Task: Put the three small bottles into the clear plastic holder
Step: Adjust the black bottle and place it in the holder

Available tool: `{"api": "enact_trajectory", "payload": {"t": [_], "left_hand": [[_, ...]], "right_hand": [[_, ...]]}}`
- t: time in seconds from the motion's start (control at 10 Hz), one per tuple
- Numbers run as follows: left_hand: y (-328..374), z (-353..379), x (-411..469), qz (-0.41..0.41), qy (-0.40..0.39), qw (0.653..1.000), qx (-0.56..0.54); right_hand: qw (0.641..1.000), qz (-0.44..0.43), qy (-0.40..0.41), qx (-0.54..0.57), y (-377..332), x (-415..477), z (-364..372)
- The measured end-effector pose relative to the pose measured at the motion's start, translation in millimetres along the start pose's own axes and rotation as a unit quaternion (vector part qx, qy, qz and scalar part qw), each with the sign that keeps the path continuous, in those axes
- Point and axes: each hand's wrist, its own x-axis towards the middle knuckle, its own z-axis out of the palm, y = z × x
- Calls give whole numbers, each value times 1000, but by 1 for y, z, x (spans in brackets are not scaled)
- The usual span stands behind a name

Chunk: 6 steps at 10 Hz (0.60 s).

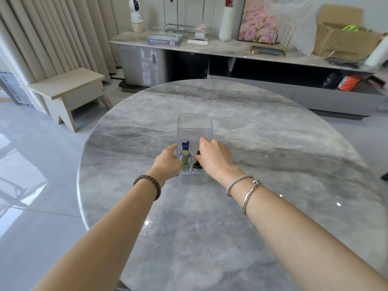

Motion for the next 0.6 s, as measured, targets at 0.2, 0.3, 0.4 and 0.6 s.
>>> {"api": "enact_trajectory", "payload": {"t": [0.2,0.3,0.4,0.6], "left_hand": [[0,2,3,-3,-3,1000,12],[2,1,-1,-8,-8,1000,13],[3,2,-18,-16,54,998,33],[-10,34,-103,102,180,964,-167]], "right_hand": [[999,18,-10,31,4,-3,-12],[995,48,-6,82,9,-5,-18],[983,76,21,168,23,-17,-36],[910,29,206,359,62,-90,-135]]}}
